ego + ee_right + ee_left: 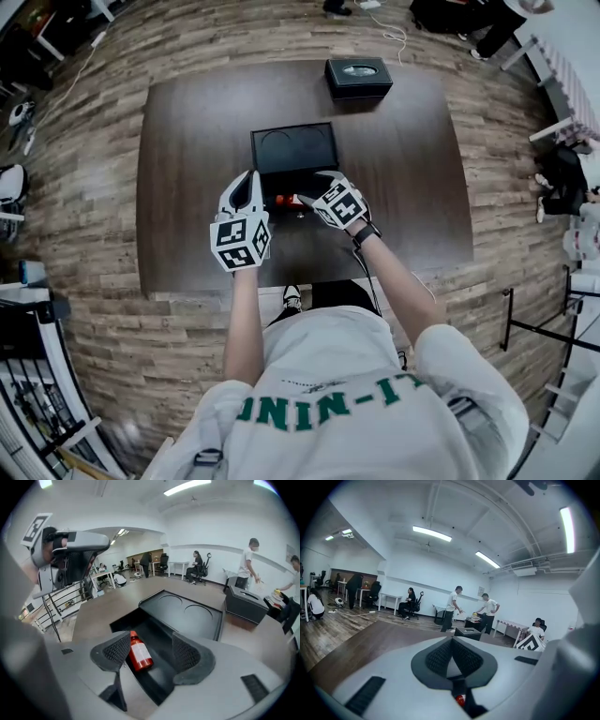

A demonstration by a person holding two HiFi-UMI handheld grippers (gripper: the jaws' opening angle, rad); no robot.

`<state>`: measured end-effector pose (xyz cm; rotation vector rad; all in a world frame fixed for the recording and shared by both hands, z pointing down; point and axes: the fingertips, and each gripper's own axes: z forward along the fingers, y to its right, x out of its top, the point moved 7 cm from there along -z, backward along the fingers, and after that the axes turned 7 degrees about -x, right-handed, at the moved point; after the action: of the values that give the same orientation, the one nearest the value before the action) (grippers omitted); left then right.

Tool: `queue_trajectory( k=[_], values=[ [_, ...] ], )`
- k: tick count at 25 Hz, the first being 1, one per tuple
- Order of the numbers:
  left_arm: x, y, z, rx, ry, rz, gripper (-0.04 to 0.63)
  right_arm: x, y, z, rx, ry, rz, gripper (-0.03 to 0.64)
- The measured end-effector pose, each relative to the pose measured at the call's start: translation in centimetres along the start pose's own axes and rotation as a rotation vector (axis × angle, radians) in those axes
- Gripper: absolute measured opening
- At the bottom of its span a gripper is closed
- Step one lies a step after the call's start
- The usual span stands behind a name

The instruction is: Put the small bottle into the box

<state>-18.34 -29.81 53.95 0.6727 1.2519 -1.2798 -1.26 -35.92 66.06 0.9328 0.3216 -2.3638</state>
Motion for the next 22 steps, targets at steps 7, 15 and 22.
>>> queue_trajectory(
  k=[7, 15, 22],
  values=[
    [1.6, 2.7, -1.1, -0.062, 0.013, 0.053, 0.008, 0.2, 0.4, -5.9, -0.104, 0.122, 0.146, 0.288],
    [3.2, 4.7, -3.7, -0.094, 0.041, 0.123, 0.008, 1.5, -0.4, -14.1, -0.230, 0.298, 0.235, 0.282],
    [5.0, 6.4, -6.9, -0.105, 0.080, 0.167, 0.008, 3.4, -2.2, -20.5, -0.318, 0.460, 0.278, 0.248]
  ],
)
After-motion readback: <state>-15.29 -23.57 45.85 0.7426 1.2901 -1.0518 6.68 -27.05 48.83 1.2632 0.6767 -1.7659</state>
